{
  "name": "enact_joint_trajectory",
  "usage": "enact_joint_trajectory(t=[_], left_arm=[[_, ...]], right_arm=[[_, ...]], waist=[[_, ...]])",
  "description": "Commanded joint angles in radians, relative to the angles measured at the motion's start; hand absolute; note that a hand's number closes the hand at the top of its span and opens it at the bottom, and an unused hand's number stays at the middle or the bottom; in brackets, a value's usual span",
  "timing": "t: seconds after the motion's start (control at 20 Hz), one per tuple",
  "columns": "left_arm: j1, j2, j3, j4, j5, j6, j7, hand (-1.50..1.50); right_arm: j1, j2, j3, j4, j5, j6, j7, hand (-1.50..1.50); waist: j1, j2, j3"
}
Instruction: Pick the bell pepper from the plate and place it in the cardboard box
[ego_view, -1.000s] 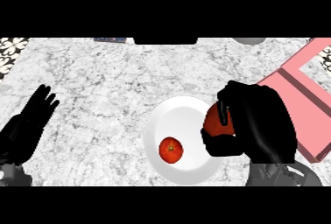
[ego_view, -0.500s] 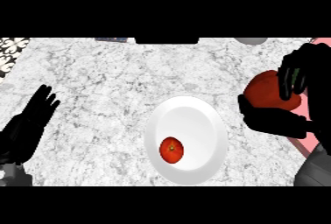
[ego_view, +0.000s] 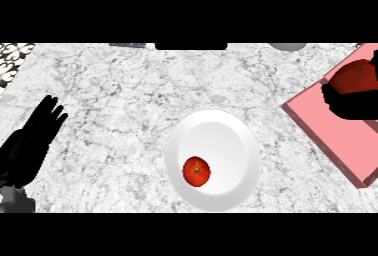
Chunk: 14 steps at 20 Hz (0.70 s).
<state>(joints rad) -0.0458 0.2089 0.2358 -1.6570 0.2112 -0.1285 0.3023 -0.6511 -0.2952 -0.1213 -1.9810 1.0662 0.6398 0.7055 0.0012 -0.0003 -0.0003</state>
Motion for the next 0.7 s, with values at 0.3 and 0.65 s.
enact_joint_trajectory(t=[0.3, 0.65], left_arm=[[0.062, -0.004, 0.02, 0.027, 0.003, -0.05, -0.092, 0.0], [-0.014, -0.015, -0.005, -0.012, -0.009, 0.011, 0.019, 0.0]], right_arm=[[0.136, -0.082, -0.088, 0.239, -0.015, -0.277, -0.266, 1.5], [0.172, -0.066, -0.114, 0.474, -0.056, -0.398, -0.401, 1.5]], waist=[[0.003, 0.002, 0.0], [0.004, 0.002, 0.001]])
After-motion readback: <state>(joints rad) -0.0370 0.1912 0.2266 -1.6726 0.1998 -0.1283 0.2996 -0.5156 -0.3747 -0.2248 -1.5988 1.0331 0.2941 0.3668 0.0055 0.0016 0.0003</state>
